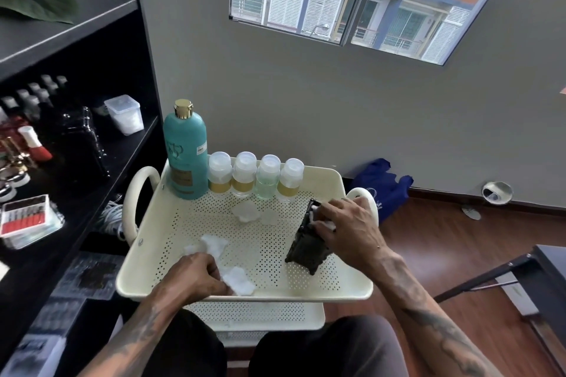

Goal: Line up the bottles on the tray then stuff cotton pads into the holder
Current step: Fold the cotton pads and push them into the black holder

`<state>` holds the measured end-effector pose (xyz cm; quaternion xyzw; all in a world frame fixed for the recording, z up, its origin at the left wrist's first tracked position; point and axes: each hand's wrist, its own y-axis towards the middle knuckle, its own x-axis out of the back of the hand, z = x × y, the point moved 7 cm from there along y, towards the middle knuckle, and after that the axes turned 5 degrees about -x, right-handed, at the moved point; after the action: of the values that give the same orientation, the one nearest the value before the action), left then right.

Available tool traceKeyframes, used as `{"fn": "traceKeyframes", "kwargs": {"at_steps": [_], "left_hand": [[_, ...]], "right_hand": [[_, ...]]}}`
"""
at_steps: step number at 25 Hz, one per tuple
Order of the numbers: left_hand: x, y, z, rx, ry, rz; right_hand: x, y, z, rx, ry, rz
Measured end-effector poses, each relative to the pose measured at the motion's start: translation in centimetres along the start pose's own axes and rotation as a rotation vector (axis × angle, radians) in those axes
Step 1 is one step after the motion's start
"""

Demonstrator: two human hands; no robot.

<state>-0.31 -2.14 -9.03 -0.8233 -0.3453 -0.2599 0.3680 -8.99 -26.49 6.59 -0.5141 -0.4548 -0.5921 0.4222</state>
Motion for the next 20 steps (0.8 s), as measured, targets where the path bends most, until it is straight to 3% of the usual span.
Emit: {"fn": "traceKeyframes", "kwargs": {"at_steps": [5, 7, 9, 12, 13, 16, 18, 20], "left_hand": [[0.0, 0.1, 0.1, 0.002, -0.003, 0.002], [0.1, -0.1, -0.1, -0.017, -0.014, 0.001], [0.2, -0.3, -0.2, -0.050, -0.061, -0.024], [0.6, -0.8, -0.5, -0.128, -0.063, -0.134], [0.9, -1.2, -0.6, -0.163, -0.025, -0.209], [1.9, -2.3, -2.1, -0.395, 0.078, -0.379], [1.8, -2.5, -4.1, -0.616, 0.267, -0.340], [1.1, -2.3, -5.7, -0.726, 0.488, -0.234]], "right_hand": [[-1.6, -0.8, -0.1, 0.087, -0.004, 0.306], [-2.3, -1.1, 0.0, 0.102, -0.030, 0.344], [-1.5, -1.2, 0.0, 0.116, 0.078, 0.208], [0.0, -2.4, -2.0, 0.083, 0.296, -0.157], [-0.5, -2.8, -2.9, 0.038, 0.356, -0.167], [-3.8, -3.5, -4.8, -0.146, 0.568, 0.045], [-5.8, -3.9, -5.3, -0.200, 0.731, 0.093], [-6.8, -4.0, -5.5, -0.214, 0.839, 0.038]]}}
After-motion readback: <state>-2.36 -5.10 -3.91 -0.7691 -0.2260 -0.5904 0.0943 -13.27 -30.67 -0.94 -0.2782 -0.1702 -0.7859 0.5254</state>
